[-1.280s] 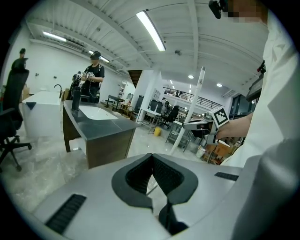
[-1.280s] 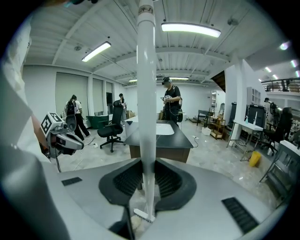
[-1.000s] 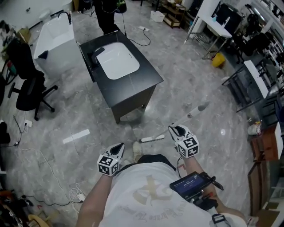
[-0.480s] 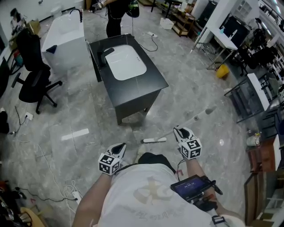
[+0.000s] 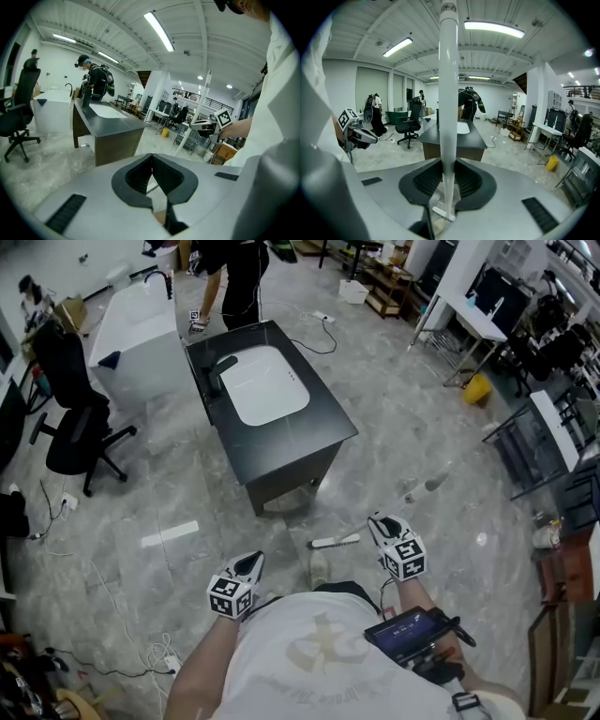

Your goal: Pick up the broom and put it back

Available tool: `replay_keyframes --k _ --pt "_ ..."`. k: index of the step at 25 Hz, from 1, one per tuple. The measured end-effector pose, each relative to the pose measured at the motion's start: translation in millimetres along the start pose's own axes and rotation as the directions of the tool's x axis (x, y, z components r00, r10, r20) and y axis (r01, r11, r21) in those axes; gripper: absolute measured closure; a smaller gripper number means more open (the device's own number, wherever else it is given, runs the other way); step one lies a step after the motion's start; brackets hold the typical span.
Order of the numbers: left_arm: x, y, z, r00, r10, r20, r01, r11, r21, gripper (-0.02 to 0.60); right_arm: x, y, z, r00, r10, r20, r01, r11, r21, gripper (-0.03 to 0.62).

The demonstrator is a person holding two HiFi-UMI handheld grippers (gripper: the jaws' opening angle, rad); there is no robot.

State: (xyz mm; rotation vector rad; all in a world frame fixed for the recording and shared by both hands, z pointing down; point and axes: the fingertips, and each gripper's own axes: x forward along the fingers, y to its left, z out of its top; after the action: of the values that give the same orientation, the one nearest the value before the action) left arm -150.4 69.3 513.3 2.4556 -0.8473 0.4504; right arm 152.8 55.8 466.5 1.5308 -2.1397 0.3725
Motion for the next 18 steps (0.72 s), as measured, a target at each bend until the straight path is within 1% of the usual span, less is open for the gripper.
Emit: replay_keyframes --k 5,8,18 --pt "35.8 -13.6 22.8 1.000 -0.027 -0.005 0.027 1.000 0.014 0.569 14.9 -26.0 -2.5 1.000 0.016 -0.008 -0.016 1.000 0.010 0.500" --pt "48.5 -15.7 32.8 0.999 -0.033 -0.017 0.033 0.999 0.018 0.569 28.5 -36.9 -9.1 0.999 0.032 -0.020 -0.031 0.999 0.024 0.500" --pt "83.3 -5.5 54.0 0.999 0.016 -0.043 -0.016 1.000 -0.001 0.569 72.9 -81.6 -35.2 0.992 0.080 -0.102 -0.081 0.997 -0.001 0.500"
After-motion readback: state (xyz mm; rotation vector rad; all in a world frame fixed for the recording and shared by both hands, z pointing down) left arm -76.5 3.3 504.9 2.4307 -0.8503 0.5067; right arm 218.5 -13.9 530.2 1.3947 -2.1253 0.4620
